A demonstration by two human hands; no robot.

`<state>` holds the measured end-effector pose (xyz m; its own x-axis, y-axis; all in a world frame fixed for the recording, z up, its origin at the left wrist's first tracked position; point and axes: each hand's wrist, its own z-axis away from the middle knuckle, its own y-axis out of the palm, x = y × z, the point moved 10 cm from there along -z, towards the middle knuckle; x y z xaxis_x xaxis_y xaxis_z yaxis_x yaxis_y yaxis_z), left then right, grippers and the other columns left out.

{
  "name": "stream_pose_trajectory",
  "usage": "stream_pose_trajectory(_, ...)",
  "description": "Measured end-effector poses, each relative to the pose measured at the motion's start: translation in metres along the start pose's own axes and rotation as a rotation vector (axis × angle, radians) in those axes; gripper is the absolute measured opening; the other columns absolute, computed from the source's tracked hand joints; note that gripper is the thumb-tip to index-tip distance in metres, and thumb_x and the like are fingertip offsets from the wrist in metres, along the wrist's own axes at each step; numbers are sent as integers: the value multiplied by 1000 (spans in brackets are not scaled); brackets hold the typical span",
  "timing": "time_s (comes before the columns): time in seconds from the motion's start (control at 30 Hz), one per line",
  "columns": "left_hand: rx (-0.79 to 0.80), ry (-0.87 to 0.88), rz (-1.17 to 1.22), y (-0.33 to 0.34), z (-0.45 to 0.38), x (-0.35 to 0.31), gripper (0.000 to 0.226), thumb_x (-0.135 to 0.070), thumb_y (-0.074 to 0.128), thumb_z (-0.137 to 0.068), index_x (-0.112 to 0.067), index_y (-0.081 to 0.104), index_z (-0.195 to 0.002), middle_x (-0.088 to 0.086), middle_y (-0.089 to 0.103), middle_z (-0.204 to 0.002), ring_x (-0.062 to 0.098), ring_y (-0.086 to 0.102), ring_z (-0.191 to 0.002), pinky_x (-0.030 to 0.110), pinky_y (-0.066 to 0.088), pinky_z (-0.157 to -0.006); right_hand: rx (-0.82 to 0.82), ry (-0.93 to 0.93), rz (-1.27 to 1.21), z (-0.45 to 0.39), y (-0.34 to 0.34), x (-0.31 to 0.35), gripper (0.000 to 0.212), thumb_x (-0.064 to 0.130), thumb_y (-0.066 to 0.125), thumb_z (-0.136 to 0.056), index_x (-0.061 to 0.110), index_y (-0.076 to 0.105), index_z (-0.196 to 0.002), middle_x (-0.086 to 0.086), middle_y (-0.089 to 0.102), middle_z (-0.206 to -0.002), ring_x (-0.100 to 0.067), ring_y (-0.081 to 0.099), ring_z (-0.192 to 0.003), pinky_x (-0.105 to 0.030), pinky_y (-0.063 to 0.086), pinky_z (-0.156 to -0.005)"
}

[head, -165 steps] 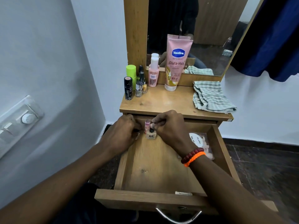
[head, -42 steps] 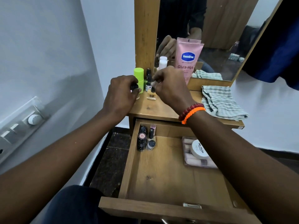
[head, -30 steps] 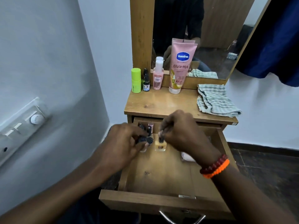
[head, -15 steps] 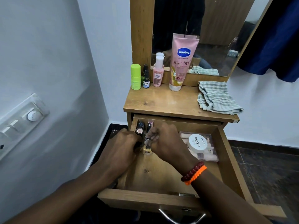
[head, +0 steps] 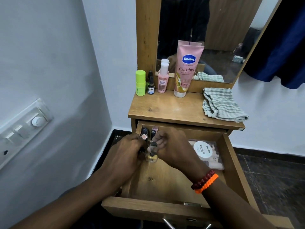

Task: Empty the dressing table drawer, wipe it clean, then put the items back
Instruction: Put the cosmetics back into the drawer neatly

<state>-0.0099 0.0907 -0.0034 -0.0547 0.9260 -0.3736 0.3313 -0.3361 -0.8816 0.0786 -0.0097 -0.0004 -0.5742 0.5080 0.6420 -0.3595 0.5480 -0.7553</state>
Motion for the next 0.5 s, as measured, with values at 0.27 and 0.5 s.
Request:
stream_pose_trajectory(0.27,-264,-18,89,-75,-59,8,7,-21,75,-89,-22,75,-95,-7,70,-90,-1,55,-65,18,49,-67,-169,-35,64,-66,-76,21,5,18,75,-89,16,80,-91,6,74,-80,0,66,-71,-8,45,-57)
stream_pose_trajectory(0.5,-444,-123,-45,-106,-156,35,50,-29,74,-91,-13,59,-136,12,60,-130,27,61,-109,34,51,-85,-301,-223,311,-140,-85,72,27,9,63,-94,5,72,-119,-17,72,-116,-32,67,-106,-42,57,-91)
